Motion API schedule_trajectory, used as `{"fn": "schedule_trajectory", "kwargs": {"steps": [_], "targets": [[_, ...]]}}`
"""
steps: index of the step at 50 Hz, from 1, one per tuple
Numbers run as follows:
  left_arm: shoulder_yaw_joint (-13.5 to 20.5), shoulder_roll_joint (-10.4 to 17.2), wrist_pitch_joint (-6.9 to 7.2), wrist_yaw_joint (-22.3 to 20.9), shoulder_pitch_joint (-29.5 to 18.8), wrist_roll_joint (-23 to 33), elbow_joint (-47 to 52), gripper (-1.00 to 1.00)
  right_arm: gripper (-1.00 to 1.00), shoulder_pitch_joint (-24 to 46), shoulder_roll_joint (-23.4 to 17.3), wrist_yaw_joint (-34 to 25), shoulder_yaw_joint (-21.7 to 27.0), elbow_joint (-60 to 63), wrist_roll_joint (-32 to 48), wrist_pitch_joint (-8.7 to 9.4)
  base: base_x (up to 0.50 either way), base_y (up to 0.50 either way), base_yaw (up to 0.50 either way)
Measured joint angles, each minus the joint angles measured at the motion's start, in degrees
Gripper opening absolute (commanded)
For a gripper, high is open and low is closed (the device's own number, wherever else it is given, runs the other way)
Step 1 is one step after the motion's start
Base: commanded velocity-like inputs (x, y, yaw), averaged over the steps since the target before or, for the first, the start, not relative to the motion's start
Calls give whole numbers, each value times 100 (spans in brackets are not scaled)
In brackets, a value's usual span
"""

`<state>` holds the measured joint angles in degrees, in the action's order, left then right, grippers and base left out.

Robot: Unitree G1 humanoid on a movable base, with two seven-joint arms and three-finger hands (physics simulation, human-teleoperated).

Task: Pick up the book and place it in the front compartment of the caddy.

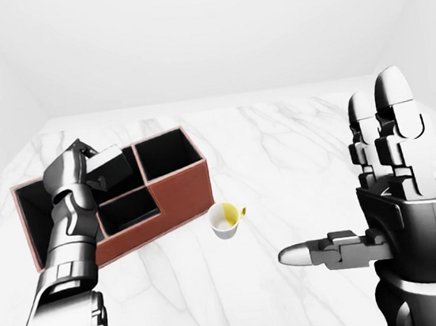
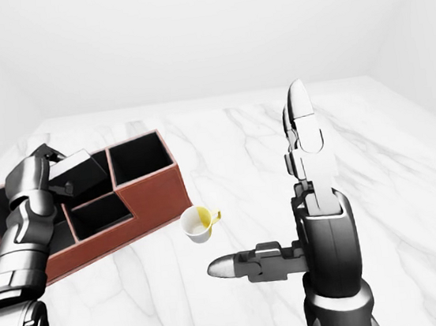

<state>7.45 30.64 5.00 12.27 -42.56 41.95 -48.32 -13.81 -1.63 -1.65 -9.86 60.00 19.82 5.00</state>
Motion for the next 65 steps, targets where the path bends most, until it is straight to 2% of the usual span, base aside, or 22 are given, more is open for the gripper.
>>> {"fn": "schedule_trajectory", "kwargs": {"steps": [9, 43, 59, 61, 62, 63, 65], "targets": [[-92, -27, 0, 209, -143, -44, -325, -99, 100, 1, -1, 1, -6, 0, 1, 0, 0, 0, 0], [-357, -149, -176, 804, -392, -122, -1227, -98, 100, -4, -10, 1, -45, 0, 19, 0, 0, 0, 0], [-399, -180, -132, 975, -406, -180, -1376, -94, 100, 5, -15, -7, -78, 0, 19, 0, 0, 0, 0], [-394, -181, -128, 1003, -406, -165, -1376, -84, 100, 4, -15, -7, -79, 0, 18, 0, 0, 0, 0], [-397, -179, -124, 1021, -410, -162, -1376, -11, 100, 3, -16, -7, -82, 0, 19, 0, 0, 0, 1], [-398, -178, -118, 1024, -406, -157, -1396, 100, 100, 3, -16, -6, -86, 0, 21, 0, 0, 0, 0], [-373, -169, -100, 1054, -396, -130, -1440, 100, 100, 3, -18, -5, -89, 0, 21, 0, 0, 0, 0]]}}
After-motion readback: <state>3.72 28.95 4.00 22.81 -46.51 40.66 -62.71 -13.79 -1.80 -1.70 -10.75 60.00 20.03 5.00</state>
